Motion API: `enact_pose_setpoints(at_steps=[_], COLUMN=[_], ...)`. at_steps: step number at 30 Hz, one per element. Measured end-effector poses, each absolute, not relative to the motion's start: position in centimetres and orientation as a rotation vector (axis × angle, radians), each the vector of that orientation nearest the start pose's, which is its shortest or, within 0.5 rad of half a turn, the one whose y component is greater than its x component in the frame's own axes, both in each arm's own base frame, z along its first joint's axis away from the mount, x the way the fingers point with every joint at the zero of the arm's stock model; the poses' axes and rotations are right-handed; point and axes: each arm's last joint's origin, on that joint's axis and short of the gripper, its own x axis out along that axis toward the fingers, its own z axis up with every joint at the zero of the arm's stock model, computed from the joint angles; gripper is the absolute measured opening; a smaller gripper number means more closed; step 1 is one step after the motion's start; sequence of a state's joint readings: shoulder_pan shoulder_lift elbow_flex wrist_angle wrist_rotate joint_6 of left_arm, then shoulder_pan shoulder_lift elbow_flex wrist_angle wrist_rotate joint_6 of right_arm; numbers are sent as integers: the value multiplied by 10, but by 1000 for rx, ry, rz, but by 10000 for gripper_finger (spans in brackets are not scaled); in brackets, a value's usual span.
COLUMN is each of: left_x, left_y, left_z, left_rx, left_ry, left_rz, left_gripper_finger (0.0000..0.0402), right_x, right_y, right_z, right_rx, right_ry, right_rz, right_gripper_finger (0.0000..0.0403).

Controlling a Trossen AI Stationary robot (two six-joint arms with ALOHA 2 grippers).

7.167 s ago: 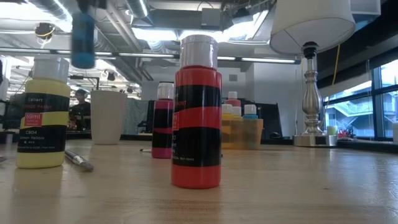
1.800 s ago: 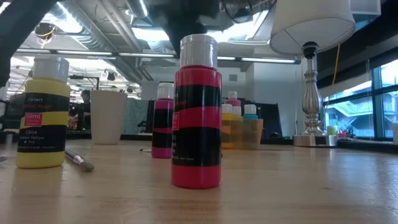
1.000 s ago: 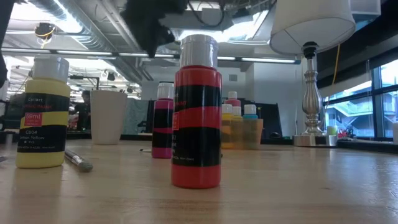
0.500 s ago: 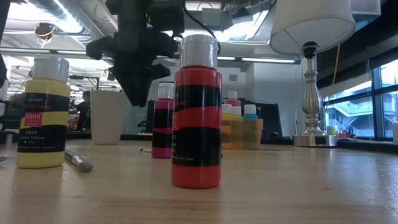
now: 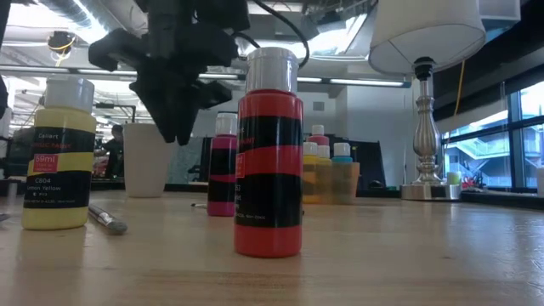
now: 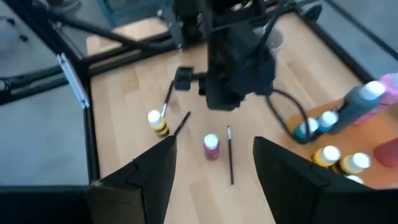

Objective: Pick & Place Paint Supplies
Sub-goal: Put the top silver paint brush into the white cup

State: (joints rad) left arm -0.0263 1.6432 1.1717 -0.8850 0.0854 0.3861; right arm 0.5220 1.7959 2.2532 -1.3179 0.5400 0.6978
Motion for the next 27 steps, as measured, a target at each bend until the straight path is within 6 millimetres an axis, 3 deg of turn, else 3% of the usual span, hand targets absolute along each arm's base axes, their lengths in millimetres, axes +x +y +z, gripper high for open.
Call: enact_pose_setpoints(at_steps=[6,12,27], left_x=[307,314,313], left_y=[-9,-10,-2], left_z=[213,214,189], left_rx=[188,199,139], left_ry=[1294,1219,1152], left_rz=[-327,-338,-295], left_gripper_finger=[124,150,152], right_x=[301,300,292], right_y=[158,160,168], right_z=[445,445,443], right_rx=[175,138,109], right_ry=[758,766,802], right_rz=[-184,-160,-128], right_gripper_finger=[217,217,217])
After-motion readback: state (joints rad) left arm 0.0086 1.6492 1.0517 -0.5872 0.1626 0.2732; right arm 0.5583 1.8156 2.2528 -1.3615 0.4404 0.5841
